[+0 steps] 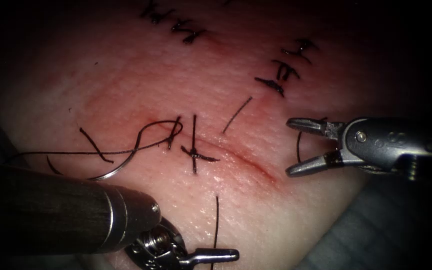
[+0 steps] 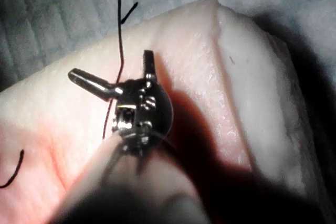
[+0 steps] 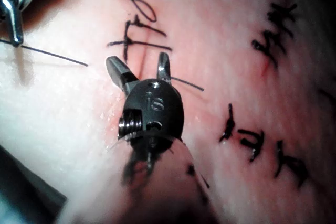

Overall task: Wound Closure
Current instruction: Using the left grasper, grab a long suture length, then grab the suture wih the right tool and handoff more suture to the left

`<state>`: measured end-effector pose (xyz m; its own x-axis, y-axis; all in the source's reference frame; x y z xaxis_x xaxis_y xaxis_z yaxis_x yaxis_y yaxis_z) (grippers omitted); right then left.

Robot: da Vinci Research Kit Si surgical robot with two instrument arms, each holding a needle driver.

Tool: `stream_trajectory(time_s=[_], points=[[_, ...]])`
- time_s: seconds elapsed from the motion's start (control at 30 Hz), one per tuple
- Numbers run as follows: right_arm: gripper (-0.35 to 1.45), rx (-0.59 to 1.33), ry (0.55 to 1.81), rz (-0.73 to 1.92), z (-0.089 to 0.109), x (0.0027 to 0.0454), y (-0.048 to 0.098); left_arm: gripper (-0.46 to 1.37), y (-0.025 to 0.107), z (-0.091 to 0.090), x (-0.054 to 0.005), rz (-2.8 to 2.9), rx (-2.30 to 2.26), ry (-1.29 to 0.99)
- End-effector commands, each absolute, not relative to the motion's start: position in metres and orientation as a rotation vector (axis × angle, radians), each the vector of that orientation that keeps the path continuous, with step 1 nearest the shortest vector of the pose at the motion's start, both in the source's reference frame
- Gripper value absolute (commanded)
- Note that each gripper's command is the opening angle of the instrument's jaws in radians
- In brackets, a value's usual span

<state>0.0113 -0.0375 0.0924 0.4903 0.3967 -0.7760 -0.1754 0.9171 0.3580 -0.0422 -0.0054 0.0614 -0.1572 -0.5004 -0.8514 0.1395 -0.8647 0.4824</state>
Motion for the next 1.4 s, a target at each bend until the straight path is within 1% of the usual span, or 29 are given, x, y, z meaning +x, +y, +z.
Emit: stream_trajectory(time_s=[0.03, 0.1, 0.13, 0.2, 0.23, 0.27, 0.4, 0.53, 0.73, 0.83, 1.0, 1.13, 1.27, 1.4], points=[[0.97, 0.244, 1.004, 0.352, 0.0924, 0.0113, -0.0375, 0.80, -0.0056, 0.0617, -0.0423, -2.053, 1.690, -0.420], [0.97, 0.243, 1.006, 0.353, 0.0924, 0.0113, -0.0375, 0.73, -0.0058, 0.0619, -0.0423, -2.046, 1.685, -0.425], [0.97, 0.243, 1.006, 0.353, 0.0924, 0.0113, -0.0376, 0.65, -0.0059, 0.0620, -0.0423, -2.043, 1.686, -0.424], [0.97, 0.243, 1.006, 0.353, 0.0924, 0.0113, -0.0376, 0.40, -0.0059, 0.0620, -0.0423, -2.035, 1.691, -0.418], [0.97, 0.242, 1.006, 0.353, 0.0924, 0.0113, -0.0376, -0.03, -0.0058, 0.0620, -0.0422, -2.024, 1.699, -0.410], [0.97, 0.240, 1.005, 0.354, 0.0925, 0.0113, -0.0376, -0.35, -0.0055, 0.0618, -0.0422, -2.004, 1.714, -0.393], [0.98, 0.236, 1.009, 0.356, 0.0926, 0.0114, -0.0377, -0.35, -0.0043, 0.0614, -0.0421, -1.934, 1.749, -0.340], [1.04, 0.236, 1.028, 0.341, 0.0930, 0.0116, -0.0377, -0.35, -0.0031, 0.0610, -0.0422, -1.939, 1.747, -0.343], [1.02, 0.225, 1.120, 0.223, 0.0942, 0.0125, -0.0387, -0.35, -0.0014, 0.0614, -0.0427, -1.935, 1.759, -0.335], [1.08, 0.200, 1.136, 0.147, 0.0949, 0.0128, -0.0395, -0.35, -0.0004, 0.0615, -0.0428, -1.940, 1.762, -0.335], [1.06, 0.177, 1.170, 0.044, 0.0957, 0.0132, -0.0407, -0.35, 0.0014, 0.0612, -0.0428, -1.956, 1.766, -0.337], [1.05, 0.178, 1.187, 0.026, 0.0966, 0.0128, -0.0409, -0.35, 0.0026, 0.0607, -0.0427, -1.956, 1.778, -0.329], [1.05, 0.169, 1.274, 0.011, 0.0983, 0.0132, -0.0415, -0.35, 0.0037, 0.0601, -0.0428, -1.945, 1.791, -0.339], [1.04, 0.170, 1.309, -0.011, 0.0989, 0.0137, -0.0418, -0.35, 0.0040, 0.0600, -0.0428, -1.940, 1.794, -0.344]])
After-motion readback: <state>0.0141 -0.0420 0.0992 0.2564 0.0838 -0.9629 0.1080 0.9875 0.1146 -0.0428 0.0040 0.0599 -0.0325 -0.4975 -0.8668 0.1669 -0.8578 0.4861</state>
